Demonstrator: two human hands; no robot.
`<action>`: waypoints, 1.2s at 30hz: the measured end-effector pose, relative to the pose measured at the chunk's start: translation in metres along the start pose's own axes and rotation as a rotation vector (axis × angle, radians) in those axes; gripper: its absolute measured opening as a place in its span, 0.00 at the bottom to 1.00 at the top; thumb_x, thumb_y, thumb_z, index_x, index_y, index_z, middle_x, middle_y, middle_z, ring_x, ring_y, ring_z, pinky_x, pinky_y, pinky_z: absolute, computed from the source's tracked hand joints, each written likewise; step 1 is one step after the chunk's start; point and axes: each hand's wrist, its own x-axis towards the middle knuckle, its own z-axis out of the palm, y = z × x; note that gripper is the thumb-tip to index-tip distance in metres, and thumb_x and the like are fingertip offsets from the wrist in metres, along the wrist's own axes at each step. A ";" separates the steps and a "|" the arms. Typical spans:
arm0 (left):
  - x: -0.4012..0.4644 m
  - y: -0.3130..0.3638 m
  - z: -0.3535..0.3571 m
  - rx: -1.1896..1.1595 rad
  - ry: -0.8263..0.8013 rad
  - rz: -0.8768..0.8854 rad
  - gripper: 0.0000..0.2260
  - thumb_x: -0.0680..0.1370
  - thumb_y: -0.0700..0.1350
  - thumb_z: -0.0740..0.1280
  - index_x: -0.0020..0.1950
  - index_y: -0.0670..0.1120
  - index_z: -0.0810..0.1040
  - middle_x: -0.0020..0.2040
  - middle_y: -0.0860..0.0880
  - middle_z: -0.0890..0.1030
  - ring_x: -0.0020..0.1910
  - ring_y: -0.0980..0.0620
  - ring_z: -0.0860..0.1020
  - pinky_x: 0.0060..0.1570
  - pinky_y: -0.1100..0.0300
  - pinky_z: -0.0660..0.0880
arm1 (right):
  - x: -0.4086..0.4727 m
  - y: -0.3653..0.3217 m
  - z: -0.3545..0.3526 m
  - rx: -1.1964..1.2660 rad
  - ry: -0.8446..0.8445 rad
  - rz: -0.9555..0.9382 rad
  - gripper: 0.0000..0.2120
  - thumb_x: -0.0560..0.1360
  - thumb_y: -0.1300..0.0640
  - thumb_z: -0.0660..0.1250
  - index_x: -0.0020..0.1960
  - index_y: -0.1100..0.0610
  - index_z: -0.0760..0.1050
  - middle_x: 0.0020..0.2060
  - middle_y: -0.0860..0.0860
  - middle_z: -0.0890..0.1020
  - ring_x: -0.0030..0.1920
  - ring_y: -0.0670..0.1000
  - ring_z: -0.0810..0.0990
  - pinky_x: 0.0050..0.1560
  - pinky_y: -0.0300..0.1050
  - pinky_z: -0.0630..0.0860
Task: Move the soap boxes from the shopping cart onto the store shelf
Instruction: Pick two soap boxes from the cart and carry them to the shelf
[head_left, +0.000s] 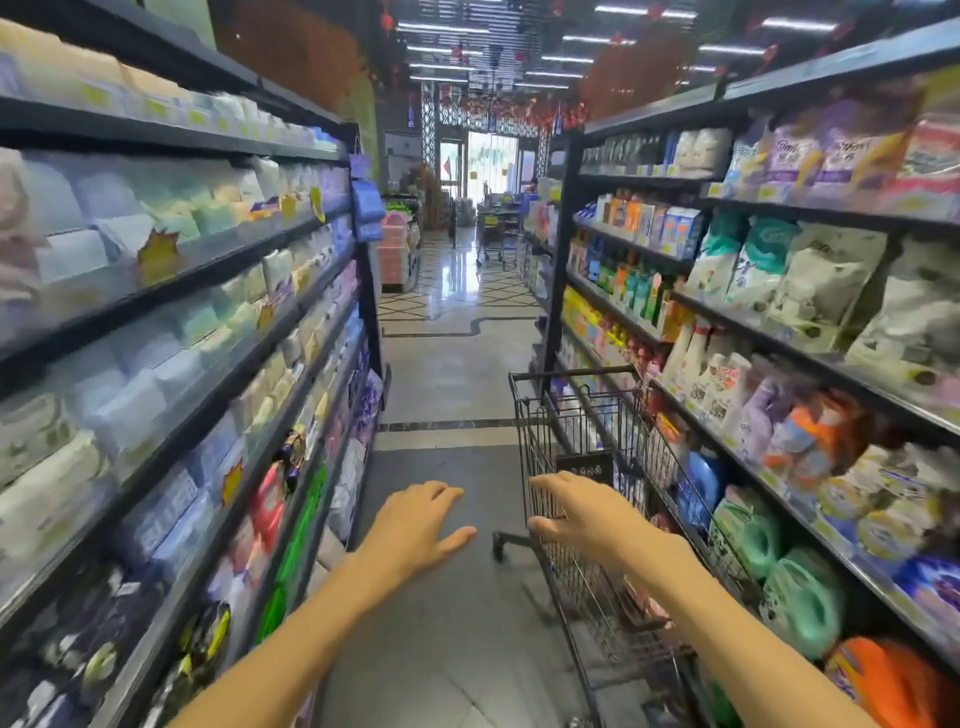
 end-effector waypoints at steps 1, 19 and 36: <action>0.024 -0.006 0.002 0.005 -0.004 0.007 0.44 0.69 0.73 0.41 0.77 0.51 0.66 0.73 0.50 0.72 0.69 0.47 0.72 0.65 0.49 0.72 | 0.022 0.011 0.000 0.003 0.010 0.012 0.32 0.78 0.37 0.63 0.77 0.47 0.59 0.73 0.49 0.70 0.69 0.52 0.73 0.67 0.54 0.73; 0.509 0.017 0.060 0.017 -0.077 0.371 0.31 0.80 0.68 0.54 0.78 0.52 0.63 0.73 0.48 0.71 0.69 0.46 0.72 0.65 0.49 0.72 | 0.316 0.301 -0.022 0.066 0.065 0.301 0.29 0.77 0.38 0.63 0.75 0.47 0.64 0.68 0.48 0.74 0.65 0.52 0.75 0.60 0.51 0.74; 0.734 0.234 0.198 -0.021 -0.361 1.184 0.39 0.74 0.69 0.44 0.77 0.48 0.66 0.71 0.45 0.73 0.70 0.42 0.71 0.66 0.48 0.70 | 0.235 0.476 0.033 0.212 0.176 1.158 0.31 0.77 0.40 0.66 0.77 0.48 0.63 0.72 0.50 0.72 0.69 0.54 0.74 0.63 0.53 0.74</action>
